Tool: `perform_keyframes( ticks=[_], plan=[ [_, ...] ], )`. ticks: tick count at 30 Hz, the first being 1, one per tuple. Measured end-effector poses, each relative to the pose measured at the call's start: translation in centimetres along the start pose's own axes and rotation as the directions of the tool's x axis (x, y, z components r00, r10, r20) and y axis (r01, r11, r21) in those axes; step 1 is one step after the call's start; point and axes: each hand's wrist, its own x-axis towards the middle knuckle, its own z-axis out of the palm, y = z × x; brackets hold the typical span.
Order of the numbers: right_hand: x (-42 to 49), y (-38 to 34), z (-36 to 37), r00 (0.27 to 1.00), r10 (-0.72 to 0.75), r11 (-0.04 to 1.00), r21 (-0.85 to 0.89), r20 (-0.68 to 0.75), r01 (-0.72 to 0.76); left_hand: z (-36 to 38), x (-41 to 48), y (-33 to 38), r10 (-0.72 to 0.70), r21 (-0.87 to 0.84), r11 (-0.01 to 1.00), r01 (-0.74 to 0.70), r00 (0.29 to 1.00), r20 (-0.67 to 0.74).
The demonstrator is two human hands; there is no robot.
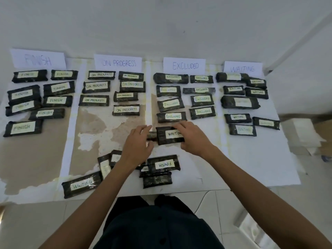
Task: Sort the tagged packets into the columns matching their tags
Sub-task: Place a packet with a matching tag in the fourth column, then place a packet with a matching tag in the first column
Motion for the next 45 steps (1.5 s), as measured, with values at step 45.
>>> perform_keyframes(
  ticks=[45],
  plan=[
    [-17.9, 36.9, 2.6, 0.83, 0.48, 0.877, 0.162, -0.283, -0.452, 23.9, 9.8, 17.7, 0.202, 0.227, 0.94, -0.254, 0.952, 0.231]
  ],
)
